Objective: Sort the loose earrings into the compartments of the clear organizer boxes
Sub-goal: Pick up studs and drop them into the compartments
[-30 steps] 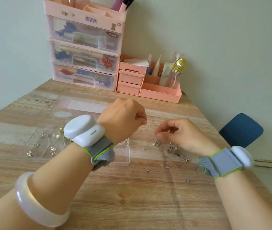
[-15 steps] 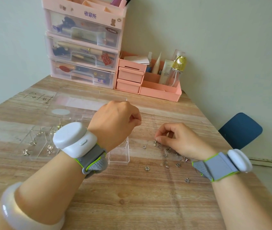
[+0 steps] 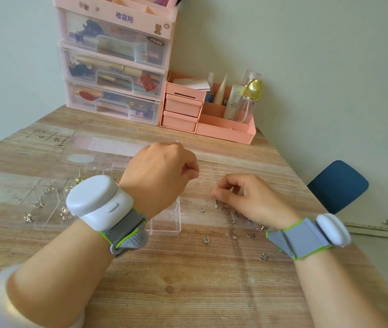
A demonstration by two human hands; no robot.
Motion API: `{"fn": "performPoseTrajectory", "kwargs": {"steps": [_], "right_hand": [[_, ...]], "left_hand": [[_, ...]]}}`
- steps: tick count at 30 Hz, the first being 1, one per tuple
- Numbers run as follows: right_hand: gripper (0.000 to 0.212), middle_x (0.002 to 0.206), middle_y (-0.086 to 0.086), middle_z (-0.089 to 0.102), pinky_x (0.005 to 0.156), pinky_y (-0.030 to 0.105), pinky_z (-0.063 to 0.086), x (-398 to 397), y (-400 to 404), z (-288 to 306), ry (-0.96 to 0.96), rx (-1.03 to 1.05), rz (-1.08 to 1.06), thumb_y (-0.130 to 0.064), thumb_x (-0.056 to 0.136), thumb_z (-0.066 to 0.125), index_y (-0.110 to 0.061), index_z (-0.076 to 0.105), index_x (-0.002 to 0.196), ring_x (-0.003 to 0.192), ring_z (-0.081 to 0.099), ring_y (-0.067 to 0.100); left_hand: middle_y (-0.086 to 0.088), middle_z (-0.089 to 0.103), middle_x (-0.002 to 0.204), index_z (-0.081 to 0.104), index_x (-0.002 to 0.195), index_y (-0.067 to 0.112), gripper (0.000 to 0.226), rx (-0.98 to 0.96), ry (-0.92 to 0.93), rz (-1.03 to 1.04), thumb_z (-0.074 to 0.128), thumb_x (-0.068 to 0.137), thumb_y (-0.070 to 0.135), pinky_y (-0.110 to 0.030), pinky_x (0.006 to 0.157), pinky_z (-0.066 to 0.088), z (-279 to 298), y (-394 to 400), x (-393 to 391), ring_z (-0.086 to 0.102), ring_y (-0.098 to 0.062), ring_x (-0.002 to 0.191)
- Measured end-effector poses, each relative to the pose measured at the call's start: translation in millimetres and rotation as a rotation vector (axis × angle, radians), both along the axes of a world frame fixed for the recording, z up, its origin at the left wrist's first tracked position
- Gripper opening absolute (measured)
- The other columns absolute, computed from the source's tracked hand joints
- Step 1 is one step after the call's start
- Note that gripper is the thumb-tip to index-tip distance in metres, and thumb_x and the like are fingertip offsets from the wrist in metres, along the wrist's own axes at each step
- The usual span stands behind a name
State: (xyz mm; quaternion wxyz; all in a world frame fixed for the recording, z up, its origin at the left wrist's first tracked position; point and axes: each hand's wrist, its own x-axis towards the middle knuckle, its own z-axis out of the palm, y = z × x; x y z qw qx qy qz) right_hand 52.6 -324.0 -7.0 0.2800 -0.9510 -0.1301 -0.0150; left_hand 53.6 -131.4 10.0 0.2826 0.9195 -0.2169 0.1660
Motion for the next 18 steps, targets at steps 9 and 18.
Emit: {"fn": "performPoseTrajectory", "kwargs": {"steps": [9, 18], "right_hand": [[0.007, 0.079, -0.004, 0.068, 0.074, 0.028, 0.044, -0.4, 3.6, 0.3, 0.012, -0.021, 0.001, -0.031, 0.078, 0.071, -0.026, 0.067, 0.075, 0.068, 0.052, 0.004], [0.007, 0.069, -0.004, 0.068, 0.055, 0.018, 0.047, 1.6, 4.0, -0.8, -0.018, 0.155, -0.039, -0.022, 0.079, 0.072, -0.02, 0.067, 0.075, 0.053, 0.056, 0.0]], "left_hand": [[0.007, 0.062, 0.087, 0.069, 0.091, 0.022, 0.014, 0.023, 0.0, 0.003, 0.056, 0.088, 0.026, -0.033, 0.077, 0.049, 0.4, -1.1, -0.6, 0.058, -0.014, 0.083], [0.008, 0.061, 0.087, 0.069, 0.091, 0.022, 0.013, 0.032, 0.012, 0.001, 0.056, 0.088, 0.025, -0.033, 0.078, 0.05, -0.7, -2.1, -0.8, 0.059, -0.015, 0.083]]}}
